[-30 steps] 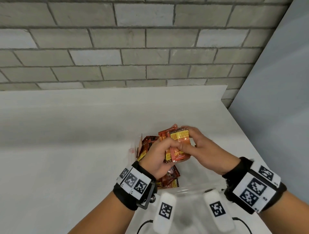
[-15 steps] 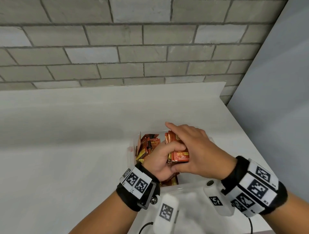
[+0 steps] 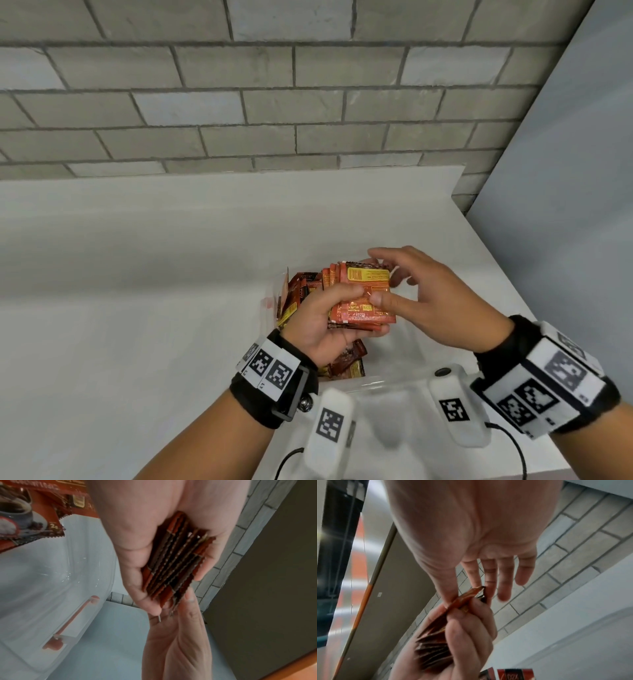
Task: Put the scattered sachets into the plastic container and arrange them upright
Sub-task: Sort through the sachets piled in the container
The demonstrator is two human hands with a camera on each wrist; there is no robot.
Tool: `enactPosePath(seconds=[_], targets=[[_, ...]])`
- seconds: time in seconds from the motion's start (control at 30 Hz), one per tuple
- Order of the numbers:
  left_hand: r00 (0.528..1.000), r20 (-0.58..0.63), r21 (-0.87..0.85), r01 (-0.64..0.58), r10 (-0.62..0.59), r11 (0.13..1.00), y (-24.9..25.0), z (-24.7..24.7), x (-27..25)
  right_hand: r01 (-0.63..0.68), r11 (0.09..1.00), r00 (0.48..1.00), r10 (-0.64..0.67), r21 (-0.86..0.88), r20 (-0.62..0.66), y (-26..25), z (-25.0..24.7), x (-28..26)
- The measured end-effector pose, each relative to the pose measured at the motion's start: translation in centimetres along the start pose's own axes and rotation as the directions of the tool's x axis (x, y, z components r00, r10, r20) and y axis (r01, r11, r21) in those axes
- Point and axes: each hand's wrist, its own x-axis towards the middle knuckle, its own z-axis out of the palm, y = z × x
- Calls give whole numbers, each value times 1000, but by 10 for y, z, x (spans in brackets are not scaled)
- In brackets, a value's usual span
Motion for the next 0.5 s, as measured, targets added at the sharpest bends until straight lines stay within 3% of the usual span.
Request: enactPosePath(seconds=[0.1,0.17,0.23,0.3,0.4,0.5], targets=[[1000,11,-14,14,-14,1000,-1,0,1,-50,991,997,57,124,-58,3,-2,1],[1000,-15,-57,14,-15,998,-4,-1,3,-30,981,975,71,192,-209,3,-4,2],[999,-31,-111,4,-7,994,-7,-2,5,57,990,937,-7,133,-348,2,-4,1],[1000,-5,-155,-19,19,988,-8,-1,6,151,985,954,-123,83,-273,2,0,-1],[998,14,-184,-59,63,981,-8,-2,9,164,986,986,-165,-36,-4,7,10,-7],[998,-6,-122,-68,68,990,-6,-8,9,152,987,988,-153,-50,-9,9,8,-7]])
